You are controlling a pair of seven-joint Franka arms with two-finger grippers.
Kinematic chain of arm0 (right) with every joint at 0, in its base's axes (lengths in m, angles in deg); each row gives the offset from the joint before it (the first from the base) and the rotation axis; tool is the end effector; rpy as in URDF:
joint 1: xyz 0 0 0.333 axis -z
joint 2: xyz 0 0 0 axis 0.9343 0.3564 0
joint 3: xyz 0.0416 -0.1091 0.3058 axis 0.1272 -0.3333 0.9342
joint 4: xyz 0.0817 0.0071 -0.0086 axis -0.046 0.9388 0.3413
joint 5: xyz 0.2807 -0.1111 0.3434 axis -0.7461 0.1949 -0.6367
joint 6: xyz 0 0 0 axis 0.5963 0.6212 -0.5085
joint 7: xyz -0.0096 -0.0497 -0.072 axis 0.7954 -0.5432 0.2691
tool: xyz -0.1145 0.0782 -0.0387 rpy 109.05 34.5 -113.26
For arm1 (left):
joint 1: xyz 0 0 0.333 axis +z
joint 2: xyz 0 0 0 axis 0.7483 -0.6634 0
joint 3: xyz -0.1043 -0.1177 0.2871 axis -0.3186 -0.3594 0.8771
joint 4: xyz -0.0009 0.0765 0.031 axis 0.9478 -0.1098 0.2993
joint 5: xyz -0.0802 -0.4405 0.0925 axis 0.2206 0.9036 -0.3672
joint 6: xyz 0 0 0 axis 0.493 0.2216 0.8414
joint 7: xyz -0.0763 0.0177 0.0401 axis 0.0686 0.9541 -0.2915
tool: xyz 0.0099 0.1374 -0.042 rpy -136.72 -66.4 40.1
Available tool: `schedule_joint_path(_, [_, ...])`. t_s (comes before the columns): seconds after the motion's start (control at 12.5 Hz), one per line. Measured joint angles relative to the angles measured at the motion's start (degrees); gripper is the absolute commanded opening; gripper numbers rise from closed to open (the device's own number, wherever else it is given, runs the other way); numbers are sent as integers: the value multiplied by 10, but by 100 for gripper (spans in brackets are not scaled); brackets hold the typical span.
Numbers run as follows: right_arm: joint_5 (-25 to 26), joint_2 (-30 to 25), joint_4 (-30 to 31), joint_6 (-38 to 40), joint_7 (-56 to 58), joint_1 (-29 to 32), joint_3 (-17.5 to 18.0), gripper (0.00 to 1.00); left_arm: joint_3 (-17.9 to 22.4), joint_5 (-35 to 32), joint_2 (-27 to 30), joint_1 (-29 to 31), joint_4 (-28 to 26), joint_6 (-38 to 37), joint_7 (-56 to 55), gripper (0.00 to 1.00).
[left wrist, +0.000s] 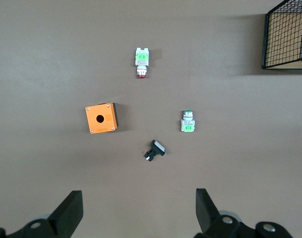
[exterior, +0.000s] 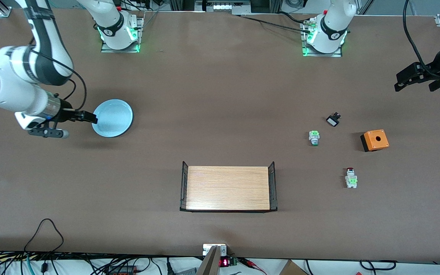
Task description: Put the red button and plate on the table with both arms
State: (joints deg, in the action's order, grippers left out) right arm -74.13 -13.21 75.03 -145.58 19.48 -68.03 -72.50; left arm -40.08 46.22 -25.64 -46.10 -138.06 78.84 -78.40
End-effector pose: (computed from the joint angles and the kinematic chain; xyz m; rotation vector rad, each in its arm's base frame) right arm 0.6139 0.0045 0.3115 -3.0313 0.1716 0.2049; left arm 0.5991 0.0074 0.5937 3.1383 0.0259 -0.0494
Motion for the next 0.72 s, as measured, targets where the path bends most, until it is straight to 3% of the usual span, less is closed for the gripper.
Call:
schedule_joint_path(0.24, [4, 0, -84, 70, -32, 0, 0, 100, 0, 0, 0, 0, 0, 0, 0, 100])
schedule_joint_path(0.72, [90, 0, -220, 163, -44, -26, -2, 100, 0, 0, 0, 0, 0, 0, -1, 100])
